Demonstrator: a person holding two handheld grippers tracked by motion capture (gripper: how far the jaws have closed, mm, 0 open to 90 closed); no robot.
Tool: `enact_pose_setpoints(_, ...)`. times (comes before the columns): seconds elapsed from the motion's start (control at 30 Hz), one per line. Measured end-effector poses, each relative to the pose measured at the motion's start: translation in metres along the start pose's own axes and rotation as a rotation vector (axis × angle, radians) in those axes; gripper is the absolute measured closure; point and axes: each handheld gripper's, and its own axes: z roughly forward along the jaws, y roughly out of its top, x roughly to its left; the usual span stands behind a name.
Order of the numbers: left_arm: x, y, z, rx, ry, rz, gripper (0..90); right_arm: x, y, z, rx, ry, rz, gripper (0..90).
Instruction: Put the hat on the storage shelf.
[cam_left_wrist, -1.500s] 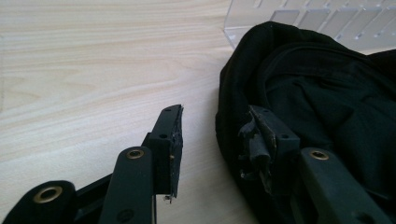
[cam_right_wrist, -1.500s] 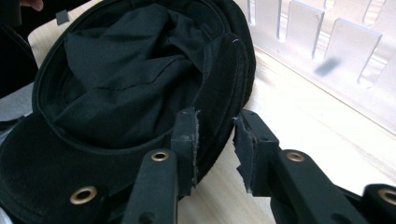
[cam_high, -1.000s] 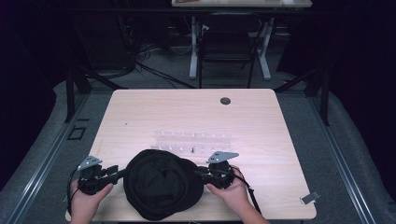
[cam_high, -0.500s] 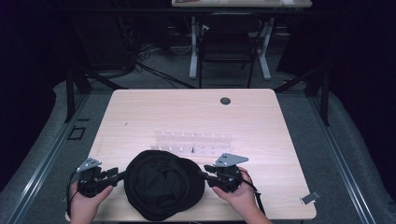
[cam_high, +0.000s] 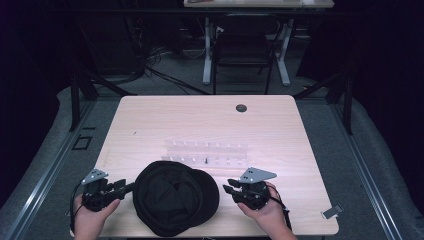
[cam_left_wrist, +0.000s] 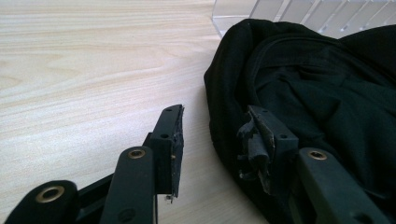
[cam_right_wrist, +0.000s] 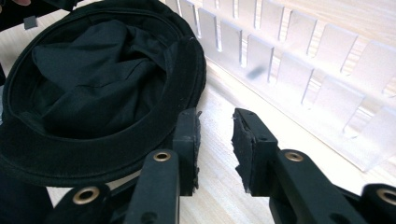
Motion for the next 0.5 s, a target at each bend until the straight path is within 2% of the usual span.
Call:
enact_pose_setpoints(0.03,-0.0007,-0.0004,0.001,-0.014,0.001,-0.002,57.8,0.0001,0.0,-0.0003,-0.003,-0.002,-0.001,72.1)
enact_pose_setpoints(0.2,-0.002,-0.0005,0.0017,-0.006,-0.012,0.0,59.3,0.0019,-0.001,-0.0004,0.005,-0.006,-0.02,78.4)
enact_pose_setpoints(0.27,-0.0024,-0.0004,0.0019,-0.005,-0.012,0.0,59.4,0.0039,-0.001,0.0004,0.011,0.003,-0.022,83.7)
enact_pose_setpoints(0.4,-0.0029,-0.0001,0.0017,0.005,-0.018,0.0,59.4,0.0078,0.0005,0.0027,0.009,0.017,-0.032,85.4)
enact_pose_setpoints(0.5,-0.0028,-0.0008,0.0033,0.003,-0.022,-0.026,58.9,0.0095,0.0006,0.0042,0.015,0.026,-0.04,84.9)
